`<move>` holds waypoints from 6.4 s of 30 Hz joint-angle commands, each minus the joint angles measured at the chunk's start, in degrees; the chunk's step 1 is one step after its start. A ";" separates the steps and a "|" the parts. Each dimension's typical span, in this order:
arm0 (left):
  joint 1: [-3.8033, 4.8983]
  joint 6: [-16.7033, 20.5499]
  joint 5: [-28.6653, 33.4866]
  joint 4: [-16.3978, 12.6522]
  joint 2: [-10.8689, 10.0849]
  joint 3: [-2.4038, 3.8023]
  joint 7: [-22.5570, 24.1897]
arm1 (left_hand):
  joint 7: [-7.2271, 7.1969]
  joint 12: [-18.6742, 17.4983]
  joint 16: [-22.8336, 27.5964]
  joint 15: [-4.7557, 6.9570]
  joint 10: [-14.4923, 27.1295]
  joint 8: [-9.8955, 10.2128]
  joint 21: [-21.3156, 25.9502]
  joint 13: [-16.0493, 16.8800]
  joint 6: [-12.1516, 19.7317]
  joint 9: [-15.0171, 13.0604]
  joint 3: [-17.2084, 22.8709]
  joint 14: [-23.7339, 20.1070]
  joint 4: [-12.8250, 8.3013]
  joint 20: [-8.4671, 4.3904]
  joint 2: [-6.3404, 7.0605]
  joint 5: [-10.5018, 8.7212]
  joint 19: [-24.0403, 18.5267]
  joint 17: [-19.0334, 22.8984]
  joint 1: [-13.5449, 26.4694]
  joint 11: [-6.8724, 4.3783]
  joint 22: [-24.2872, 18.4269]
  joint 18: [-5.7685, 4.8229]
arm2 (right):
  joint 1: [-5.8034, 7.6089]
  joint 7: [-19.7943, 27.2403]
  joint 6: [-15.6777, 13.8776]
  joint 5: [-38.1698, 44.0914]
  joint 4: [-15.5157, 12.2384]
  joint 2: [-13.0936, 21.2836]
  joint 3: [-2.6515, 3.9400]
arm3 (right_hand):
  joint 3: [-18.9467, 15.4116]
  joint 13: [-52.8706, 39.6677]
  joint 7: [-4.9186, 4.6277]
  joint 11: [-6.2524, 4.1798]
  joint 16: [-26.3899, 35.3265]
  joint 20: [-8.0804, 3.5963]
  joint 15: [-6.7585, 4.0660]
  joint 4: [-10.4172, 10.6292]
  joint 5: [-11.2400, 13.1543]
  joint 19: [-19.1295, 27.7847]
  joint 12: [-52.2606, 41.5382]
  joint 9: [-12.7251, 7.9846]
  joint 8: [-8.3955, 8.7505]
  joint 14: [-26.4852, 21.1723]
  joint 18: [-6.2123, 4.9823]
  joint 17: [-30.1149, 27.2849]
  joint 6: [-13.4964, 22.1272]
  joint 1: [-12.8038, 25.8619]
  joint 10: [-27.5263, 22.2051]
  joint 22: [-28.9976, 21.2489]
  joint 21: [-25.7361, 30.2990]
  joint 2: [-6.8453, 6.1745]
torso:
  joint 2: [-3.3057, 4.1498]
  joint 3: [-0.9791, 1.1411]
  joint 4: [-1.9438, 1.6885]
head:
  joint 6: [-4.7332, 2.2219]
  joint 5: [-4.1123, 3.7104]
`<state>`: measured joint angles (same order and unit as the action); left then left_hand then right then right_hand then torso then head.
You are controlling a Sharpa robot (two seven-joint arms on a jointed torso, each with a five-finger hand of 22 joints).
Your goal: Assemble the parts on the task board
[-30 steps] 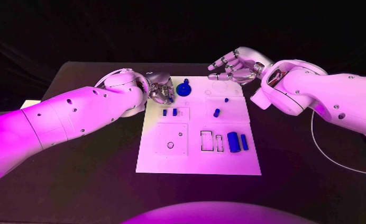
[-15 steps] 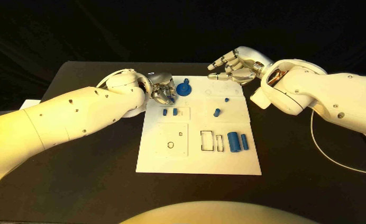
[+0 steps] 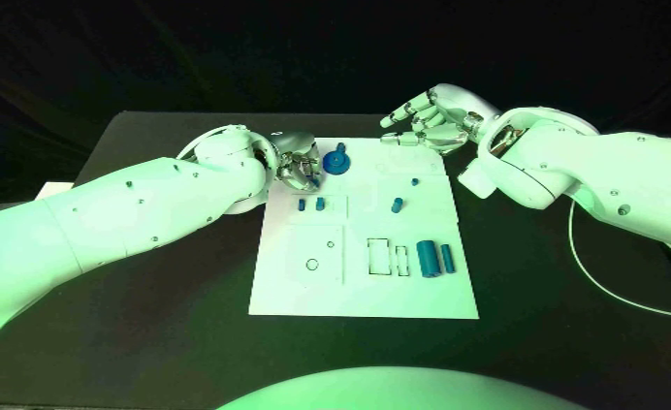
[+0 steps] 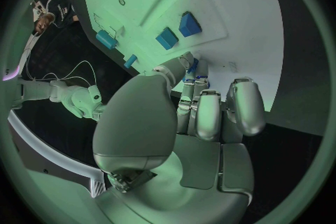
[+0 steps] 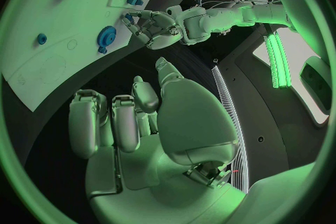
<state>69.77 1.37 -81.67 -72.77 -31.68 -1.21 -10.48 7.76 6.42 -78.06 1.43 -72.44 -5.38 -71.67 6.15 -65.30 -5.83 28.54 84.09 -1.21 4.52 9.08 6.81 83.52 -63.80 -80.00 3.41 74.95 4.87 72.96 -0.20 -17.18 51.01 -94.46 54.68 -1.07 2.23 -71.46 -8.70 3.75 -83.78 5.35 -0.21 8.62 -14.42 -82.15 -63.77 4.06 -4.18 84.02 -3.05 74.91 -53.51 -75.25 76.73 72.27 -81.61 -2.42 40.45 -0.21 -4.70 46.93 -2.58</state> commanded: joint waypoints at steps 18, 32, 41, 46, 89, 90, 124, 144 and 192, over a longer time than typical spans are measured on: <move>-0.08 -1.09 0.31 -0.34 -0.39 -0.04 -1.25 | 1.30 -2.68 0.74 -1.74 5.91 1.89 2.27 -1.36 7.60 1.97 -0.96 0.41 0.10 1.42 0.88 -0.21 -1.06 1.62 1.77 1.93 -1.01 -0.13 | -0.03 0.44 0.61 0.18 0.04 0.02 0.00 | -0.23 0.24 -0.14 -0.06 0.43 -0.14 -0.55 0.18 -0.40 0.48 0.15 -0.06 0.26 3.60 -0.65 3.99 -0.37 0.15 -0.26 -0.41 0.48 0.49 | -0.03 -0.03 -0.02 | 0.02 -0.06; -0.08 4.59 4.31 -1.09 -4.04 0.01 1.40 | 1.17 -2.51 5.00 -2.52 14.57 1.45 14.29 -2.46 12.57 1.89 -1.74 -1.76 -1.34 2.14 0.53 -0.14 -4.84 9.64 -0.13 3.16 -9.90 2.22 | -0.03 -4.76 4.34 13.36 3.77 0.51 0.00 | 5.70 39.90 -1.16 2.22 14.80 0.73 1.00 -2.16 0.82 9.15 47.04 -0.05 -0.29 -1.71 -4.05 -13.74 -2.20 -6.10 -17.77 -19.52 12.85 -0.62 | -0.18 -0.20 0.09 | -0.28 -0.11; 0.22 13.36 33.78 -2.87 -8.95 0.38 13.10 | 2.79 1.97 12.17 -2.08 8.18 -1.20 26.55 -1.88 6.94 1.11 5.22 -7.28 -3.69 1.56 -2.02 -0.44 -11.07 20.87 -3.12 2.91 -18.27 4.47 | -0.49 -7.34 6.40 35.22 4.44 0.13 0.00 | 14.58 53.75 0.77 0.20 14.48 0.04 -0.33 -4.98 3.80 6.65 55.59 0.23 -1.27 0.63 -3.83 -12.83 -7.82 -9.10 -11.32 -18.92 12.72 -2.71 | -0.35 -0.02 0.20 | -0.69 -0.33; 0.01 14.89 67.22 -6.20 -12.12 -0.04 22.15 | 2.63 3.41 15.67 -2.40 7.20 -1.32 33.01 -1.77 6.53 1.25 3.42 -10.41 -1.38 2.00 -1.57 -0.82 -14.90 26.29 1.04 2.62 -22.49 5.43 | -1.38 -9.61 8.53 43.75 4.30 -0.71 -0.01 | 18.83 58.72 1.23 0.14 13.84 -0.04 -0.43 -5.38 5.57 5.12 58.56 0.20 -0.64 1.48 -3.49 -11.81 -9.46 -7.49 -9.61 -17.44 11.79 -4.58 | -0.31 -0.14 0.24 | -1.11 -1.51; -1.74 14.03 91.39 -15.83 -18.75 -0.37 29.84 | 1.99 6.89 16.87 -2.07 7.14 -2.39 37.06 -1.15 5.71 1.23 -2.68 -12.39 0.73 1.95 -2.70 -0.60 -14.91 29.60 3.28 2.00 -25.43 5.64 | -5.58 -11.43 17.90 52.45 8.46 -5.72 -0.16 | 25.94 66.65 1.56 0.08 13.95 -0.13 -0.56 -6.82 7.29 4.37 58.74 0.57 -0.39 1.89 -3.46 -11.91 -12.21 -5.06 -8.31 -17.88 12.34 -4.89 | -0.32 -0.07 0.15 | -0.87 -2.89; -1.74 14.00 91.31 -15.94 -18.78 -0.37 29.76 | 1.96 7.00 16.36 -2.04 7.14 -2.45 37.09 -1.14 5.64 1.22 -2.74 -12.03 0.67 1.93 -2.80 -0.60 -14.78 28.79 3.16 1.97 -25.48 5.65 | -5.61 -11.45 18.04 52.44 8.66 -5.84 -0.16 | 26.06 66.70 1.54 0.09 13.88 -0.13 -0.57 -6.92 7.17 4.31 58.75 0.59 -0.41 1.90 -3.44 -11.83 -12.34 -5.03 -8.14 -17.78 12.27 -4.87 | -0.31 -0.07 0.16 | -0.86 -2.89; -1.74 13.44 89.41 -15.68 -18.69 -0.36 28.96 | 1.71 8.01 16.35 -1.76 7.53 -3.11 37.56 -1.13 5.04 1.17 -2.59 -12.36 -0.97 1.59 -4.03 -0.45 -14.23 29.67 0.83 1.73 -25.81 5.64 | -4.53 -11.29 5.20 48.20 -0.37 -0.89 1.07 | 26.98 67.32 1.95 -0.68 13.16 -0.93 -1.46 -8.47 5.98 3.34 59.12 1.45 -1.06 1.92 -3.17 -11.26 -15.22 -3.77 -4.40 -15.95 11.00 -4.00 | -0.41 -0.07 0.32 | -0.83 -2.60; -1.73 12.57 89.21 -15.82 -17.62 -0.35 29.11 | 1.78 8.18 16.45 -1.76 7.65 -3.13 37.61 -1.16 5.11 1.22 -2.61 -12.53 -1.46 1.54 -3.85 -0.49 -14.22 29.96 0.48 1.77 -25.80 5.62 | -9.01 -10.82 8.90 49.91 -7.30 -8.54 0.51 | 27.01 67.45 1.85 -0.58 13.17 -0.96 -1.43 -8.46 5.72 3.37 59.50 1.44 -0.83 1.90 -3.19 -11.33 -14.99 -3.44 -4.56 -16.09 11.07 -3.92 | -0.50 -0.34 0.19 | 0.33 0.99; -1.71 11.80 88.81 -15.92 -16.83 -0.34 28.21 | 1.86 8.33 16.52 -1.77 7.68 -3.16 37.64 -1.17 5.13 1.24 -2.70 -12.65 -1.73 1.52 -3.71 -0.52 -14.23 30.17 0.35 1.82 -25.78 5.61 | -13.49 -11.41 12.15 50.88 -2.13 -15.17 -0.10 | 26.61 67.59 1.78 -0.43 12.87 -0.93 -1.30 -8.28 6.41 3.26 60.04 1.47 -0.44 1.97 -3.14 -11.13 -14.65 -2.42 -4.83 -15.84 10.91 -3.68 | -0.42 -0.22 0.20 | 1.86 2.77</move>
<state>68.03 14.38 7.55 -88.64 -48.56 -1.60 17.66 9.38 14.43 -61.68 -0.24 -64.89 -8.27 -34.29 4.94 -59.85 -4.64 25.86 71.82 -2.64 6.15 5.43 6.16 69.20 -33.68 -79.01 5.41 49.22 9.34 59.78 -11.07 -7.34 101.21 -96.73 39.54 -0.91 29.17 -3.92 -7.05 2.94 -70.56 4.42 -1.34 0.47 -8.05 -78.58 -4.09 5.47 -4.39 84.13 -6.18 63.70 -67.83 -78.17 72.02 56.35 -70.34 -5.97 40.03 -0.41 -4.49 48.74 0.16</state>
